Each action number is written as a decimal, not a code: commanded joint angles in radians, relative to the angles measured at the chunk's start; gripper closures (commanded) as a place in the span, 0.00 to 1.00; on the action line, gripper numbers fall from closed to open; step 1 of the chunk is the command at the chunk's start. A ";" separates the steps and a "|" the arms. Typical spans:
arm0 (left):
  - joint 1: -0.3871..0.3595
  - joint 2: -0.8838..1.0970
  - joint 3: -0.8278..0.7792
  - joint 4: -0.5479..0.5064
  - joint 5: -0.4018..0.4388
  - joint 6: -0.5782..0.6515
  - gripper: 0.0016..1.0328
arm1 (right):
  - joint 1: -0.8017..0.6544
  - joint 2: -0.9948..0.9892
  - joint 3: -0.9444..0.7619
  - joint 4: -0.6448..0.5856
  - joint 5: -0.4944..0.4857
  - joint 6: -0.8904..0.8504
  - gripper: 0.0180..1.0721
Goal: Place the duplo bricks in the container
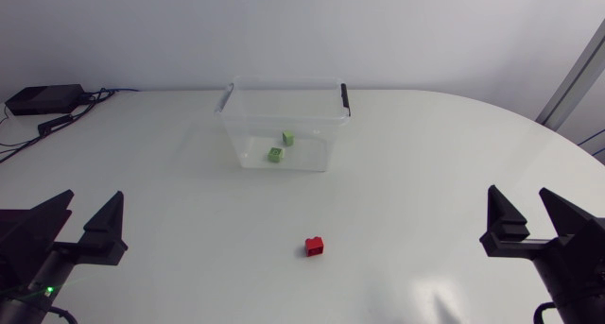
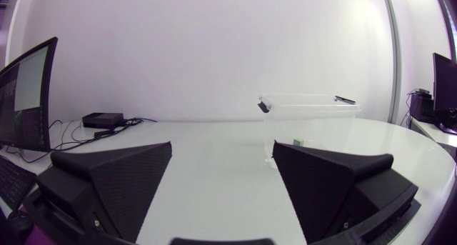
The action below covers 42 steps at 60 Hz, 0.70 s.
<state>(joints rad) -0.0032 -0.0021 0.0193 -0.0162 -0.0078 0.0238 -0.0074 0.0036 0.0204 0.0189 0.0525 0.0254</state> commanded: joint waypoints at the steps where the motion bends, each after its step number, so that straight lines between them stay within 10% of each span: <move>1: -0.003 -0.010 -0.018 0.007 -0.003 0.007 0.04 | 0.009 -0.010 -0.023 -0.008 -0.003 -0.004 0.05; 42: -0.003 -0.010 -0.018 0.007 -0.003 0.007 0.04 | 0.067 -0.005 -0.019 -0.036 -0.063 -0.042 0.05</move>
<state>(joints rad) -0.0032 -0.0021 0.0193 -0.0162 -0.0078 0.0235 0.0463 0.0036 0.0204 -0.0040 -0.0044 0.0120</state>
